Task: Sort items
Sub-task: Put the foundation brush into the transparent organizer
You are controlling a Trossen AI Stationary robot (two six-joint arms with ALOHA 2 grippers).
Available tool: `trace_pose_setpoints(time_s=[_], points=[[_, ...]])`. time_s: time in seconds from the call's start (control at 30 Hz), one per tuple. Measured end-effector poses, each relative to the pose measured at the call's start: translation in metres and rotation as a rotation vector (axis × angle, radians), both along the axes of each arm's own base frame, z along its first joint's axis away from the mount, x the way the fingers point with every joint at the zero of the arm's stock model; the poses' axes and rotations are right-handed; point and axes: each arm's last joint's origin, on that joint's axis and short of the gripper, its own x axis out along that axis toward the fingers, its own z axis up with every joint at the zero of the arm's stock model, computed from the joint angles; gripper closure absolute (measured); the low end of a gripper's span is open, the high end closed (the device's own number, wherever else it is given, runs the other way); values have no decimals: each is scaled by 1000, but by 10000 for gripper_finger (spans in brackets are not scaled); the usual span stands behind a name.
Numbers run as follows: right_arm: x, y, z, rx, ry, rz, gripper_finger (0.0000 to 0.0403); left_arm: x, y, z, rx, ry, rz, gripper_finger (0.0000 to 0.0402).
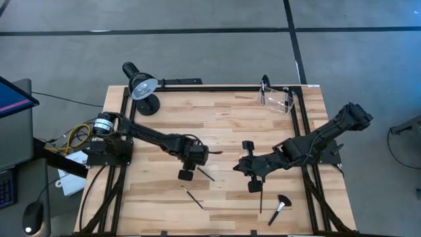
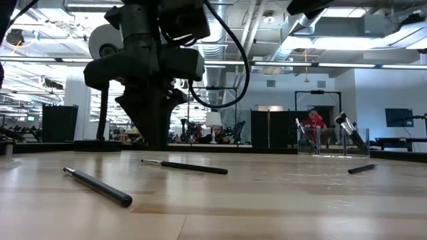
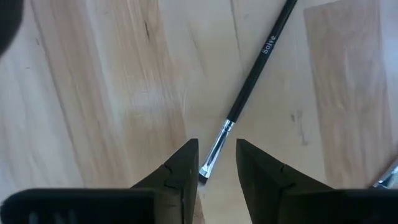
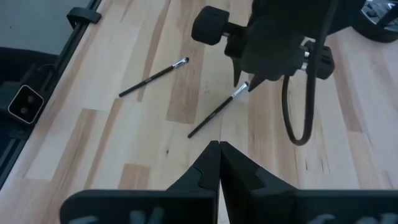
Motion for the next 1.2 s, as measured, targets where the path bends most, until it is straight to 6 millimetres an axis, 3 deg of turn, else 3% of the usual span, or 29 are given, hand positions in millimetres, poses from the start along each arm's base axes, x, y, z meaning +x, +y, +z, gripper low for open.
trace_pose_setpoints(time_s=[0.43, 0.7, 0.93, 1.2], points=[[0, 0, 0, 6, -1, -4, 403, 3, -10, 0, -19, -47, -42, 298], [0, 0, 0, 17, -5, -12, 403, 6, -12, -20, 21, 7, -39, 298], [0, 1, 0, 17, -7, -12, 403, 16, -11, -11, 45, -40, -18, 298], [1, 0, 0, 17, -7, -13, 403, 15, -10, -19, 54, 3, -23, 298]])
